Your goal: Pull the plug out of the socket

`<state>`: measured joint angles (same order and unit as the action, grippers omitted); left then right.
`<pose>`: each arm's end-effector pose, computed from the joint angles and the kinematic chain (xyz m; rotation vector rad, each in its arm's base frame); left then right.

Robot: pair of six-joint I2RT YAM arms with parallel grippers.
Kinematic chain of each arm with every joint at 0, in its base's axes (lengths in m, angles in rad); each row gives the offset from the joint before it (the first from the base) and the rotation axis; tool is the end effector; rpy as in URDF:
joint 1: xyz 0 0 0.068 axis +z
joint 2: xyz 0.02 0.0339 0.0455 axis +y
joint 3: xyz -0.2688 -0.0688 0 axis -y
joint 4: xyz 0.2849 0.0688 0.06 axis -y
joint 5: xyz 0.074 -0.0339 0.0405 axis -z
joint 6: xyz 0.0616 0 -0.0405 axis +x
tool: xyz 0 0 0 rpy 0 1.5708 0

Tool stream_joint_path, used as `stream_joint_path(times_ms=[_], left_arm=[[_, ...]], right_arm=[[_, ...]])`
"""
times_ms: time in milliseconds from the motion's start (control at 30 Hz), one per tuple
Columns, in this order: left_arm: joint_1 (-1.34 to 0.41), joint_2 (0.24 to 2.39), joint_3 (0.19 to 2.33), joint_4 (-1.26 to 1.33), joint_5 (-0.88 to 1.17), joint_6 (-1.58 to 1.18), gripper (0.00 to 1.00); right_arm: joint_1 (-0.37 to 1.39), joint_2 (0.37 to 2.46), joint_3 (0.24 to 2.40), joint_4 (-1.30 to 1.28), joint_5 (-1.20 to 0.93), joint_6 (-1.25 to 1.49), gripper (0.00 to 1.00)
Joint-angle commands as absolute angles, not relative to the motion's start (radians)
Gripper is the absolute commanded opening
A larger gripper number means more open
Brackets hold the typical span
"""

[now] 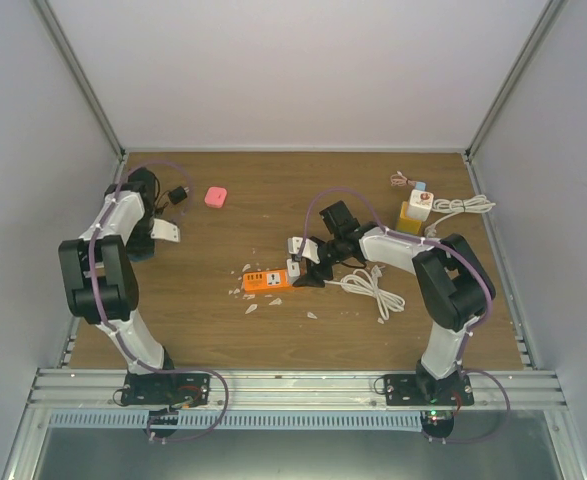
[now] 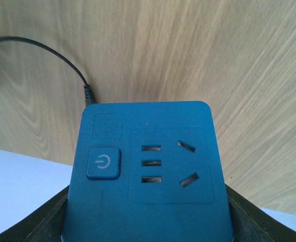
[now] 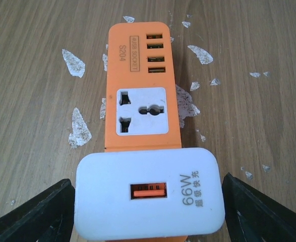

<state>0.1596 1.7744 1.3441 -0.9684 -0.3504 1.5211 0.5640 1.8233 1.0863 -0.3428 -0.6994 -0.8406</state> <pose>0.3727 0.0814 0.1825 -1.8196 -2.3182 -0.5374 0.3131 0.2450 0.1199 -1.7560 1.7280 0.8014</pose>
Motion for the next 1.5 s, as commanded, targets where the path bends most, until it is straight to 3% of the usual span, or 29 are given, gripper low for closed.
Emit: stream_joint_path(times_ms=[0,367,600,833,967,1133,1467], left_arm=[[0.153,1.806,1.327,-0.967,-0.481,1.548,0.07],[0.111,1.879,1.315,-0.957,-0.562,1.504,0.20],[0.091,1.891,1.295,-0.948,-0.556,1.482,0.51],[0.089,1.876,1.294,-0.958,-0.525,1.479,0.72],[0.087,1.844,1.299,-0.969,-0.474,1.483,0.93],[0.087,1.802,1.351,-0.985,-0.347,1.477,0.94],[0.072,1.732,1.487,-1.028,0.093,1.392,0.95]], right_arm=[[0.569,1.793,1.083,-0.353,-0.701,-0.841,0.79],[0.557,1.795,1.081,-0.368,-0.712,-0.856,0.80],[0.554,1.796,1.078,-0.369,-0.712,-0.859,0.79],[0.553,1.793,1.081,-0.372,-0.718,-0.856,0.79],[0.553,1.798,1.084,-0.373,-0.721,-0.854,0.79],[0.552,1.798,1.083,-0.374,-0.723,-0.854,0.78],[0.553,1.802,1.089,-0.375,-0.742,-0.854,0.77]])
